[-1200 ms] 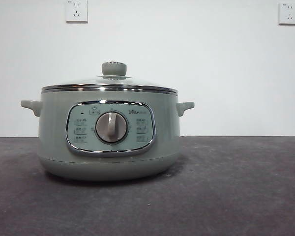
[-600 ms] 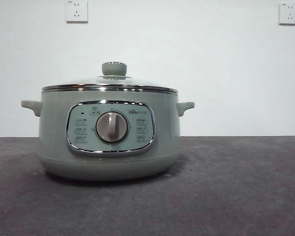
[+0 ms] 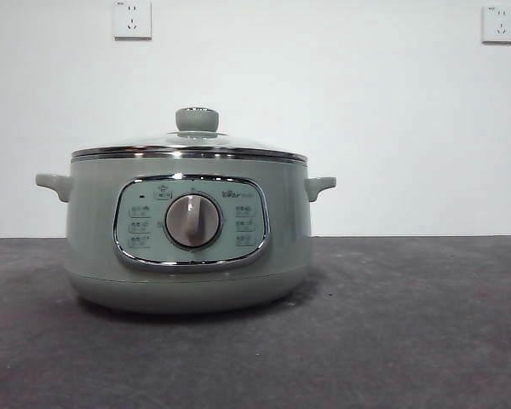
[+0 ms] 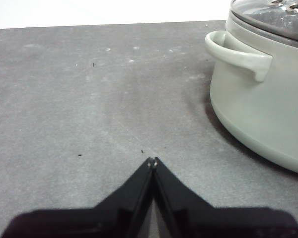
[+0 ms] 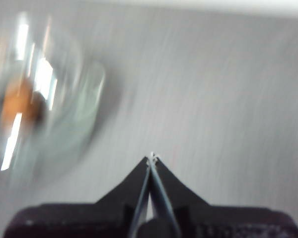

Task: Pick up the potato,open the lid,put the potato in the pot,close the lid

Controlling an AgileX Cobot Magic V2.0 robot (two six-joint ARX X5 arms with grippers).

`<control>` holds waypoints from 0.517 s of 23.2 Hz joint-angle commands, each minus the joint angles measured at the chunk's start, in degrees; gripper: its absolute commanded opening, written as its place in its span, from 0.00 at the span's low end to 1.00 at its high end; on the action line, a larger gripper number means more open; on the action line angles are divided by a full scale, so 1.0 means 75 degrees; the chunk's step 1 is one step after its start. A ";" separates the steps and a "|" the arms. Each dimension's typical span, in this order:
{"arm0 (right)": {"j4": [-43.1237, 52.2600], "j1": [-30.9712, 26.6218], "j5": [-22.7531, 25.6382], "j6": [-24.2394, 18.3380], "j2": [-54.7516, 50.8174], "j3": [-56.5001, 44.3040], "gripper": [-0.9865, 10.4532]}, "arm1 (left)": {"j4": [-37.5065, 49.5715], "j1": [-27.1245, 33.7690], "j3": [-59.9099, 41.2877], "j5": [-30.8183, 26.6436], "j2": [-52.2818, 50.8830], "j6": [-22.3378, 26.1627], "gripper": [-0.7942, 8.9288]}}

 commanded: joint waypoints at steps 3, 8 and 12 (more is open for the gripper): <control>0.3958 -0.1580 -0.0085 -0.0667 -0.1964 -0.3602 0.09 | 0.0047 0.0020 -0.0079 0.0035 0.0134 0.0012 0.08; 0.4838 -0.2267 -0.0090 -0.0758 -0.3748 -0.6452 0.09 | 0.0047 0.0020 -0.0079 0.0035 0.0245 0.0012 0.08; 0.5243 -0.2477 -0.0122 -0.0726 -0.4575 -0.7740 0.09 | 0.0047 0.0020 -0.0079 0.0035 0.0251 0.0012 0.08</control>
